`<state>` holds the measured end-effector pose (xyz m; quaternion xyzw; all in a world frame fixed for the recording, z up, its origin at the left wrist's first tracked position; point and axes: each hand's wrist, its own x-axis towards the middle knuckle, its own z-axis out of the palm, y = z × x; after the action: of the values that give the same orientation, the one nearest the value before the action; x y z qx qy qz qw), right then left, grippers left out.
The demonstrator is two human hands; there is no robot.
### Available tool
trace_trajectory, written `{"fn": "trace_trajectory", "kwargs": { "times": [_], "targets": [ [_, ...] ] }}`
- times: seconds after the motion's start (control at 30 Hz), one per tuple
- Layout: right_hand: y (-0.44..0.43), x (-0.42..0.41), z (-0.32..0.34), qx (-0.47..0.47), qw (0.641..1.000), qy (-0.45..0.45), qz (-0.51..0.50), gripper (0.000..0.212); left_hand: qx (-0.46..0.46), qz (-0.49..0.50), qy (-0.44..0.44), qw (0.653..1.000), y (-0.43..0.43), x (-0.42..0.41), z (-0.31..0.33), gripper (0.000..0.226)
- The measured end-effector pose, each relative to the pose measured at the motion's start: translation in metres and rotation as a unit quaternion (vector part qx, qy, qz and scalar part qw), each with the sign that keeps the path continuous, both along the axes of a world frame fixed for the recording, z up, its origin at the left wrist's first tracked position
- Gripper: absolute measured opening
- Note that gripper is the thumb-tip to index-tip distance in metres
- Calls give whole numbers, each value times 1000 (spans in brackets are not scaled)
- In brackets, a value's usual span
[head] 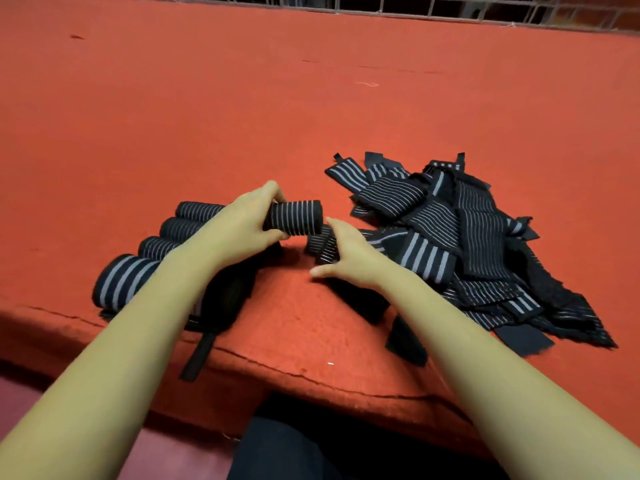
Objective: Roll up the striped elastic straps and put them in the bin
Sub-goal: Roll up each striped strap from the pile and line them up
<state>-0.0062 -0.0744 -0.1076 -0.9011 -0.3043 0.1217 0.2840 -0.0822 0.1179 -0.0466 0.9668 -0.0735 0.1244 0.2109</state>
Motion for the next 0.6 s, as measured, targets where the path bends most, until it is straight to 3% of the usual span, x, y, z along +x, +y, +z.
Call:
{"fn": "trace_trajectory", "kwargs": {
  "times": [0.07,0.13,0.27,0.37,0.43,0.53,0.6],
  "targets": [
    [12,11,-6,-128,990,-49,-14,95,-7,7,-3,1000,7,6,-4,38],
    [17,17,-7,-179,981,-68,-15,83,-14,13,-3,1000,11,10,-8,37],
    [1,23,-8,-165,968,-187,12,55,-16,21,5,1000,13,17,-13,38],
    [-19,29,-9,-148,967,-197,67,42,-6,26,10,1000,8,22,-14,38],
    [-33,30,-9,-130,967,-194,105,41,-1,26,17,1000,4,24,-15,37],
    [-62,29,-10,-126,956,-232,128,57,6,18,27,999,-3,28,-16,38],
    [-88,31,-11,-124,949,-263,125,54,11,12,34,999,-9,31,-15,39]
  ]
}}
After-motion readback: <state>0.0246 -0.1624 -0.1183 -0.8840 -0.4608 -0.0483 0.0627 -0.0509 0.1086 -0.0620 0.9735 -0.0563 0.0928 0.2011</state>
